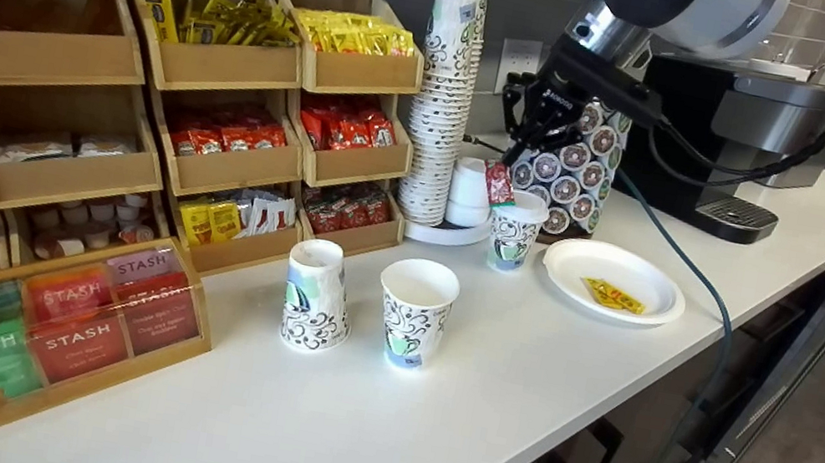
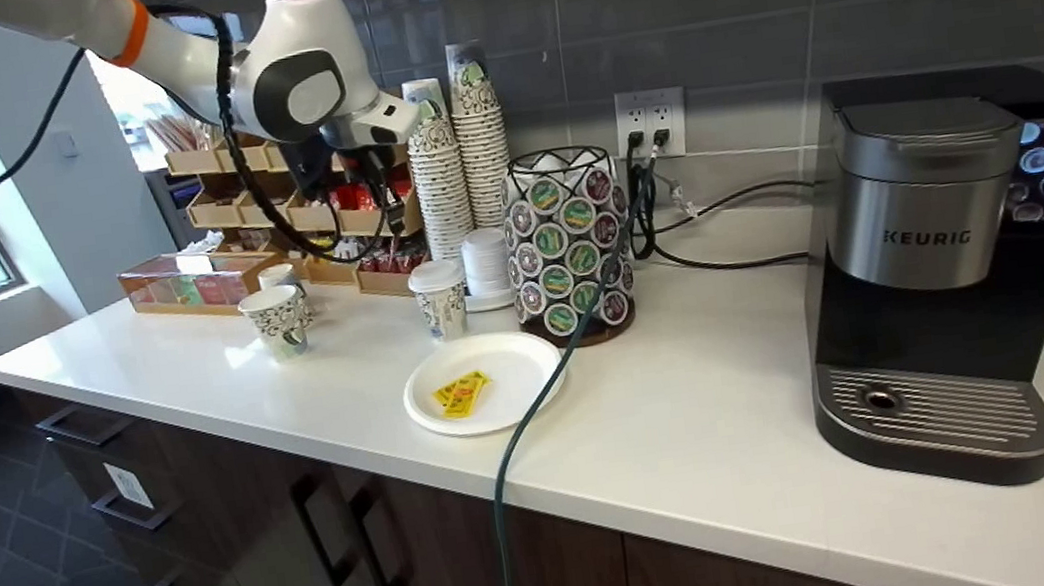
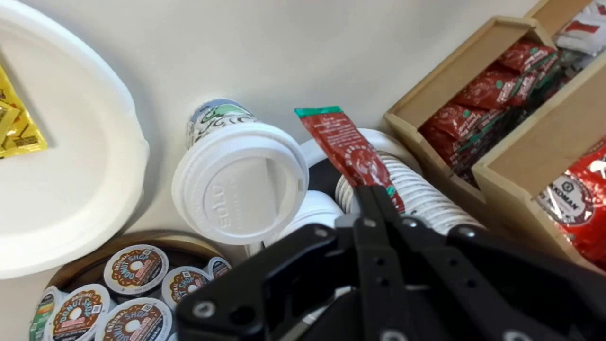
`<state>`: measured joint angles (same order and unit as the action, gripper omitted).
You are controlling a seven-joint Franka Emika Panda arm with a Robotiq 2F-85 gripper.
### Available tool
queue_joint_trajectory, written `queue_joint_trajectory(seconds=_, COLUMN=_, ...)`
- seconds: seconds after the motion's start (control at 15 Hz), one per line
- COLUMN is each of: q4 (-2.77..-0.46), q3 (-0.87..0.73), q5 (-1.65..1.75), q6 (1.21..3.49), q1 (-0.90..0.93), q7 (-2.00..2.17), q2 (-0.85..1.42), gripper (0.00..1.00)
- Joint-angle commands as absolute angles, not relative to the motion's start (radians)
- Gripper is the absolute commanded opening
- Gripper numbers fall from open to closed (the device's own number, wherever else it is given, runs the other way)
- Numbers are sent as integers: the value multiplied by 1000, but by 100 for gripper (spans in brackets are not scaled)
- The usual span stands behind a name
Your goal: Pick up one red sachet from the rightmost bottom tray and put it on the paper cup to the right
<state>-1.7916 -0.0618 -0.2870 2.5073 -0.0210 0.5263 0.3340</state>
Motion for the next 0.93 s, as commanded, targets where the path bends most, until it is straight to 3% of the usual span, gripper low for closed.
queue_joint_trajectory(seconds=0.0, q4=-1779, q3=-85, q5=-334, q6=2575, q1=-19, q7=648, q2=352, gripper=0)
queue_joint_trajectory(seconds=0.87, q4=-1806, q3=-123, q5=-299, q6=2623, q1=-38, q7=771, q2=327, gripper=1)
